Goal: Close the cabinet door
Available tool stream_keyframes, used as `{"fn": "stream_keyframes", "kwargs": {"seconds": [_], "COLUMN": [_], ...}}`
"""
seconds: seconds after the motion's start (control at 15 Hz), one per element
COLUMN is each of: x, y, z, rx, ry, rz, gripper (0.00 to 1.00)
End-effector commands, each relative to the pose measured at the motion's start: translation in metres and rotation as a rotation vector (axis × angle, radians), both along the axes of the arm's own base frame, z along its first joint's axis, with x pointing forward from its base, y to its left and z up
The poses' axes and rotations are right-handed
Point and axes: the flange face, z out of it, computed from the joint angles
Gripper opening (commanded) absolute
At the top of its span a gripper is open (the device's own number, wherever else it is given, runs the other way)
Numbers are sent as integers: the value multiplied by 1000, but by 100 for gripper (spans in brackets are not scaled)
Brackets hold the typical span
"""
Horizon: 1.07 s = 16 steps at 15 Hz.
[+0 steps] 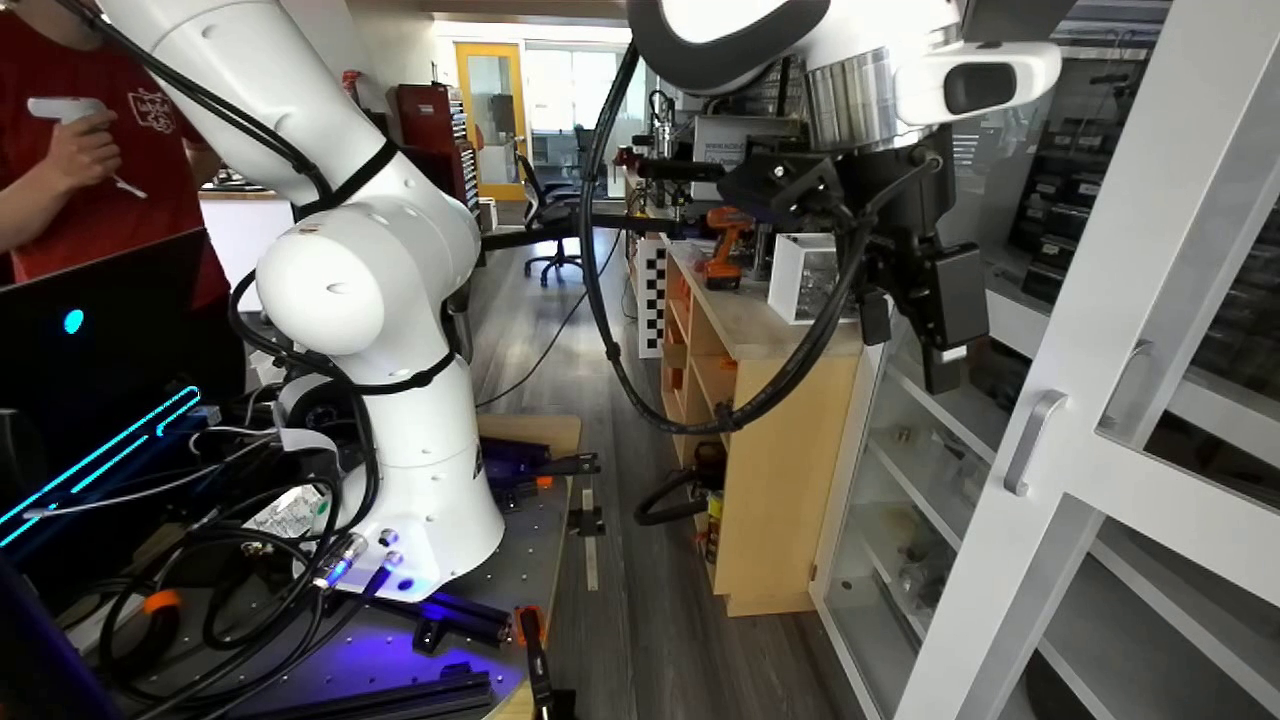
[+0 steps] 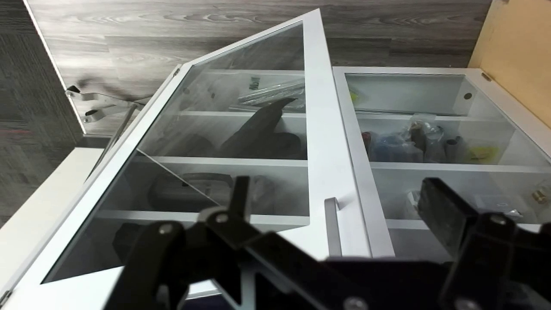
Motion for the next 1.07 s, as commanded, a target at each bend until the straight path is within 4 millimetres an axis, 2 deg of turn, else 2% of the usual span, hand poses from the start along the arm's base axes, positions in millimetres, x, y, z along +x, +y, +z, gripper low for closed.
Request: {"fn": "stream_keyframes", "kwargs": {"seconds": [0.0, 0.53, 1.0], "x": [17, 60, 97], "y": [-1, 1, -6], "z": [-5, -27, -45], "rx": [-1, 5, 11], "ry": [-34, -86, -82], "rz": [27, 129, 258], "gripper": [100, 100, 100]}}
